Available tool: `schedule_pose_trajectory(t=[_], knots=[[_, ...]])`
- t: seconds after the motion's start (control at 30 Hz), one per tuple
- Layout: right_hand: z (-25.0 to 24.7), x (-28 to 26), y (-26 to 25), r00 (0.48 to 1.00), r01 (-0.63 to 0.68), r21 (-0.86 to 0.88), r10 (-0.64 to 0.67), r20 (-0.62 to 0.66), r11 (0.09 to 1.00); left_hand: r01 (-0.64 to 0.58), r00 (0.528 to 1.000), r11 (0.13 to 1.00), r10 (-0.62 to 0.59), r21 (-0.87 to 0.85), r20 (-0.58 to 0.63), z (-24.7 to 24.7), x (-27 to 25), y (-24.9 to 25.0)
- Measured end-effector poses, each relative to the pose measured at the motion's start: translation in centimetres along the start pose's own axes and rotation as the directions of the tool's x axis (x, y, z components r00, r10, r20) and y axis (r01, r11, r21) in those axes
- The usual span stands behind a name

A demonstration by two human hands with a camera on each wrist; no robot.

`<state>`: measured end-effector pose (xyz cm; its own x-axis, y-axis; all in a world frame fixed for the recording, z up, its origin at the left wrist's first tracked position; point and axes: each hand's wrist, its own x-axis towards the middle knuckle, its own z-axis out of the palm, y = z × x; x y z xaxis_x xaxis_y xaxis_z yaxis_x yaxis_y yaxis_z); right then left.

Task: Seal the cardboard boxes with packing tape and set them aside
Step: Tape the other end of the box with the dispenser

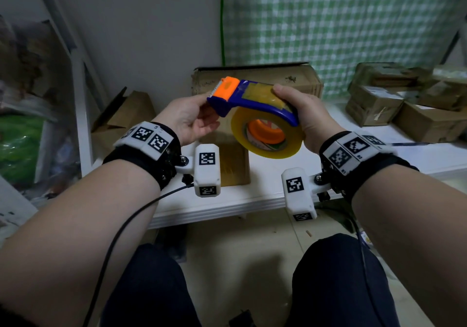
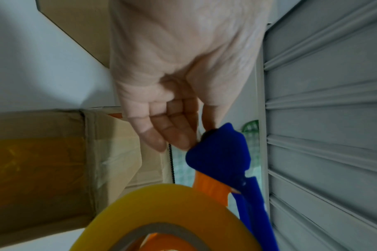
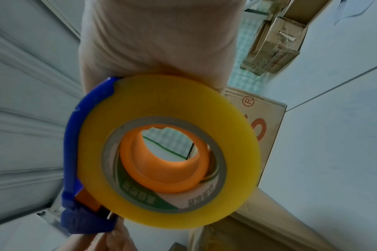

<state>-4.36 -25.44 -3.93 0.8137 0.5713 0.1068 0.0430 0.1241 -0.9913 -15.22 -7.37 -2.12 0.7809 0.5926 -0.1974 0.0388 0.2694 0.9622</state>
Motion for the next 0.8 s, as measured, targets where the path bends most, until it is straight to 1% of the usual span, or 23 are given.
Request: schedule_pose_trajectory(t=[0.13,0.3,0.43,0.53,0.63,0.73,0.8], knots=[[0.1,0.0,0.0,1.0,-0.013,-0.021,0.014,0.023,1.0,-0.009,1.0,0.997,0.011,0.077,-0.026,-0.3,0.2,-0.1],[0.3,0.0,0.0,0.998,-0.029,-0.09,0.035,0.055,0.995,-0.088,0.992,0.98,0.102,0.179,-0.071,-0.8,0.9,-0.4],[0.4,0.1,-0.3,0.995,-0.039,-0.163,0.053,0.083,0.986,-0.12,0.98,0.957,0.157,0.264,-0.125,-1.0,1.7,-0.7],[0.5,0.4,-0.9,0.993,-0.033,-0.251,0.06,0.1,0.967,-0.118,0.971,0.961,0.164,0.251,-0.173,-0.9,2.2,-0.9],[-0.3,0.8,-1.9,0.993,-0.037,-0.296,0.067,0.093,0.954,-0.102,0.956,0.964,0.163,0.247,-0.243,-2.7,3.0,-0.4],[-1.6,1.1,-2.9,0.987,-0.067,-0.357,0.113,0.11,0.932,-0.065,0.922,0.948,0.177,0.312,-0.344,-5.4,3.8,0.0],[-2.0,1.2,-3.4,0.981,-0.085,-0.446,0.153,0.119,0.891,-0.06,0.911,0.929,0.201,0.366,-0.36,-6.0,3.9,-0.3]])
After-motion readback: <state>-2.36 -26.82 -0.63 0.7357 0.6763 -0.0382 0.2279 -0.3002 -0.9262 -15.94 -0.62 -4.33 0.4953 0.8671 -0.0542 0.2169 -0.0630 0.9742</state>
